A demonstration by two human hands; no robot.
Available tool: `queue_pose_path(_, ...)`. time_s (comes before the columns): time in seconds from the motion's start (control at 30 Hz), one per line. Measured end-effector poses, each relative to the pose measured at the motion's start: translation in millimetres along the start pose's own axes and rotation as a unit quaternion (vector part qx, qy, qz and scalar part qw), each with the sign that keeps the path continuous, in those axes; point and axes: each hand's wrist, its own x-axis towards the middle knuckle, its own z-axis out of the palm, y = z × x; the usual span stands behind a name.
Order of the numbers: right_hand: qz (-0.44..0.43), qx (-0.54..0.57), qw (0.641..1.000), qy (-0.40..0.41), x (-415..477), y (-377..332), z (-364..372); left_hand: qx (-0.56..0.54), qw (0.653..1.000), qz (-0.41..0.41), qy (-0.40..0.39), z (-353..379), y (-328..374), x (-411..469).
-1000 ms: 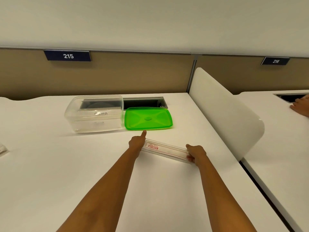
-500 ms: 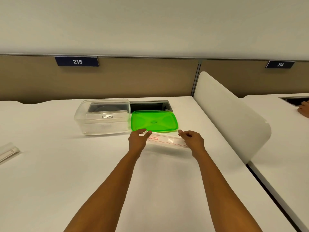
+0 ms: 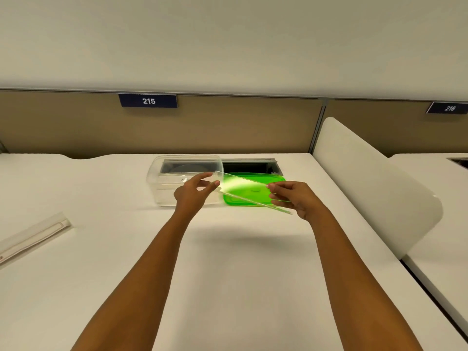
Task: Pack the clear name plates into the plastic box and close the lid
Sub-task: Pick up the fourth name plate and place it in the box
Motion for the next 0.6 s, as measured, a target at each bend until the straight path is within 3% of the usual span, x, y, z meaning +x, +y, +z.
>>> queue_pose_path(0.2, 0.079, 0.072, 0.994, 0.022, 9, -27, 30, -0.099, 0.992, 0.068, -0.041, -39, -16, 1)
queue_pose_path(0.3, 0.117, 0.085, 0.989, 0.013, 10, -36, 47, -0.144, 0.987, 0.071, -0.016, -55, -25, 9)
queue_pose_path(0.43, 0.085, 0.131, 0.987, 0.024, 17, -40, 70, -0.2, 0.978, 0.056, 0.032, -70, -31, 19)
queue_pose_path(0.6, -0.014, 0.102, 0.992, 0.07, 27, -34, 102, -0.282, 0.956, 0.016, 0.083, -84, -38, 27)
